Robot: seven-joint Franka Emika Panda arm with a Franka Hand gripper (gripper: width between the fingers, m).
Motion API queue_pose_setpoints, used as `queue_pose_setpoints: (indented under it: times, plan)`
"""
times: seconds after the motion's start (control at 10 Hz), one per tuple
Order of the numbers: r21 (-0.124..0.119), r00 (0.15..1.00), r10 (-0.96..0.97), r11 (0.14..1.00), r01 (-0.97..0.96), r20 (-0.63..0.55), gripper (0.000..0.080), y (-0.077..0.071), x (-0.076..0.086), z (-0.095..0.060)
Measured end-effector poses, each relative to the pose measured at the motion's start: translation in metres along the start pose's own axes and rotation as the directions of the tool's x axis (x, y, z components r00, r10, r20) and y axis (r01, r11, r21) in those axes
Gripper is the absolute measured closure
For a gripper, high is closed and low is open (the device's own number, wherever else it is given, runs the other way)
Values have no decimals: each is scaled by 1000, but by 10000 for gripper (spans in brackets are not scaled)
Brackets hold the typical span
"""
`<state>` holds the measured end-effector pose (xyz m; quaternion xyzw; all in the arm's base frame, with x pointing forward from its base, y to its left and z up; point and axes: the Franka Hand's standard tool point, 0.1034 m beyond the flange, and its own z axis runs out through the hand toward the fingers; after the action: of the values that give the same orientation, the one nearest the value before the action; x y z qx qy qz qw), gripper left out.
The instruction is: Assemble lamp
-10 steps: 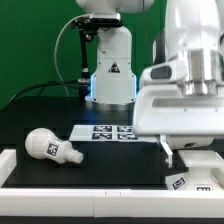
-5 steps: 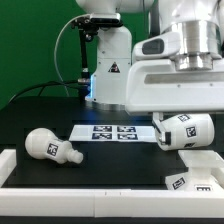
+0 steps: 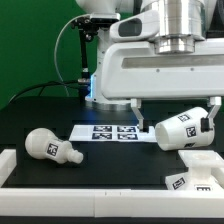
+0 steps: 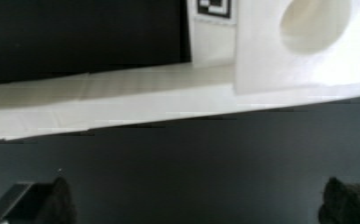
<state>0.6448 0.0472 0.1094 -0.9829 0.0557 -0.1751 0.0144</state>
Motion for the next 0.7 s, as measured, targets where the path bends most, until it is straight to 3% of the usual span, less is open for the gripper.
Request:
queue_pose_setpoints:
  times: [0.3, 0.7]
  plan:
    - [-1, 1000, 1, 1000, -1, 5, 101, 2, -1, 0]
    - [-35, 993, 28, 999, -24, 111, 101, 64, -26, -15]
